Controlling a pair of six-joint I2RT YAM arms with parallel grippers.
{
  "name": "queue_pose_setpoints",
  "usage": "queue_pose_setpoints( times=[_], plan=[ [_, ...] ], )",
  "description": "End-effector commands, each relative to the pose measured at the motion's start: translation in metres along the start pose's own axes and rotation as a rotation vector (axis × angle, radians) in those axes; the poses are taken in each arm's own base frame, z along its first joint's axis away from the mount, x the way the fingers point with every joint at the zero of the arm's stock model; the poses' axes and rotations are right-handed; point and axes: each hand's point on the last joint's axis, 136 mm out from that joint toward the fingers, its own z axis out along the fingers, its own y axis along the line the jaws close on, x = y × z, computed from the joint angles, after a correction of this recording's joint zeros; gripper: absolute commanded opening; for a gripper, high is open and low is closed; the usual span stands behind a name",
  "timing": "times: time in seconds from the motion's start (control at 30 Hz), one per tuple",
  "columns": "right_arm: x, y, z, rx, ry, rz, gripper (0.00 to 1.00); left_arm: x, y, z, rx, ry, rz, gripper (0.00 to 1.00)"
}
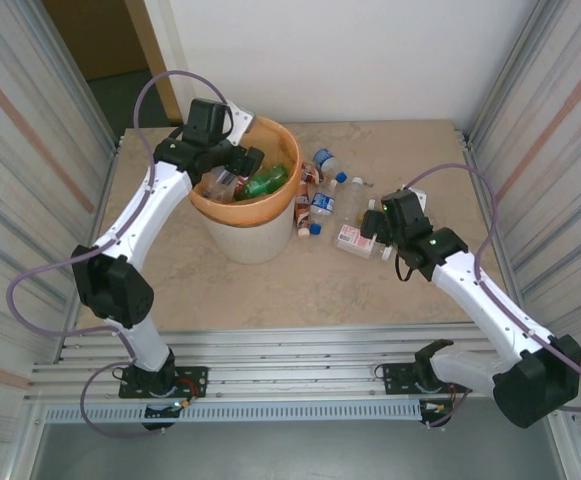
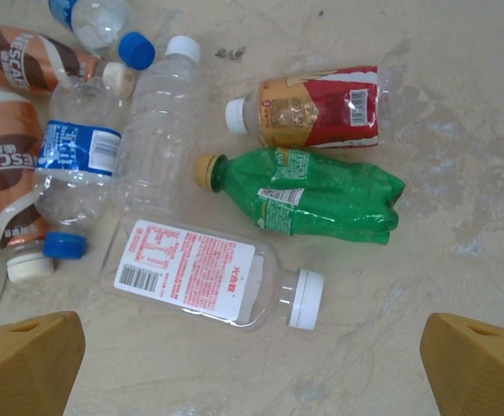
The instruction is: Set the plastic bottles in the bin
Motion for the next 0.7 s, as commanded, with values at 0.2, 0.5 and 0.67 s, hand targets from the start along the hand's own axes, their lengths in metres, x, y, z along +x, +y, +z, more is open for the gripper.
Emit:
queue_pose_setpoints(
  times=[0.2, 0.5, 0.67],
  plan=[
    [0.004, 0.008, 0.018, -0.014, 0.092, 0.003, 0.98, -0.051, -0.022, -0.069, 0.09, -0.221, -0.024, 0.94],
    [0.018, 0.028, 0.043, -0.09, 0.19, -0.078, 0.98, -0.054, -0.046, -0.122, 0.211, -0.399, -0.1, 0.98],
    [0.025, 0.031, 0.061, -0.104, 0.253, -0.117, 0.98, -0.035, -0.043, -0.139, 0.191, -0.467, -0.2, 0.99]
  ],
)
